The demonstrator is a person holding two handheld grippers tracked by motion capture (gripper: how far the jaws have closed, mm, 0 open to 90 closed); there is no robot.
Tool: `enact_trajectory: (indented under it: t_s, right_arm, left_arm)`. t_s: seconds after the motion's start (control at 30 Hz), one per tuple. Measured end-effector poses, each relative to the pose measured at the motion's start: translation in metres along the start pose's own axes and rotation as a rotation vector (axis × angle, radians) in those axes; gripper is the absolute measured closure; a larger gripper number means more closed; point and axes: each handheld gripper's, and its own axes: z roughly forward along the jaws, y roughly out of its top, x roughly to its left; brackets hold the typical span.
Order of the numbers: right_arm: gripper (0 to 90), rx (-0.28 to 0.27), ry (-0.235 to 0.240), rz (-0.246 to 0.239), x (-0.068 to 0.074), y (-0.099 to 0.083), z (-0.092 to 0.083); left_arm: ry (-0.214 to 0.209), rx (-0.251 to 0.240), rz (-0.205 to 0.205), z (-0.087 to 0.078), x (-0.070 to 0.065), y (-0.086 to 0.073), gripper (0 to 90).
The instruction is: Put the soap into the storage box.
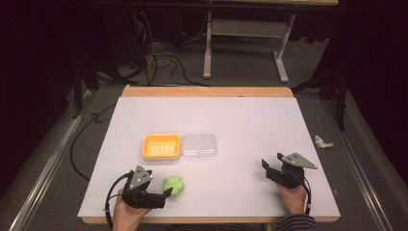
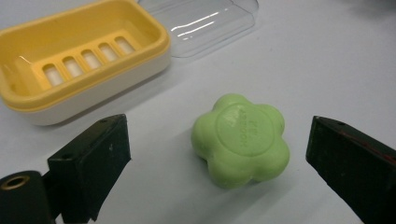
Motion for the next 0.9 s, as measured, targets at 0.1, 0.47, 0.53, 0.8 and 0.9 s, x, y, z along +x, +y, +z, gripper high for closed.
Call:
enact_trajectory:
  t_s: [0.1, 0.47, 0.53, 0.8, 0.9]
  right_arm:
    - [31.6, 0.0, 0.001, 0.0, 0.0, 0.0, 0.0]
    - [31.6, 0.0, 0.002, -0.005, 0.0, 0.0, 0.0]
    - [31.6, 0.0, 0.002, -0.005, 0.0, 0.0, 0.0]
    - [31.6, -0.001, 0.001, -0.006, 0.0, 0.0, 0.0]
    - [31.6, -0.001, 0.001, -0.006, 0.0, 0.0, 0.0]
  left_arm:
    - [0.01, 0.017, 0.005, 0.005, -0.003, -0.005, 6.8]
    - [0.04, 0.107, 0.059, 0.024, -0.01, -0.018, 7.7]
    - [0.04, 0.113, 0.057, 0.026, -0.012, -0.019, 7.9]
    - [0.064, 0.14, 0.044, 0.036, -0.011, -0.023, 13.7]
    - [0.068, 0.149, 0.045, 0.038, -0.012, -0.025, 14.5]
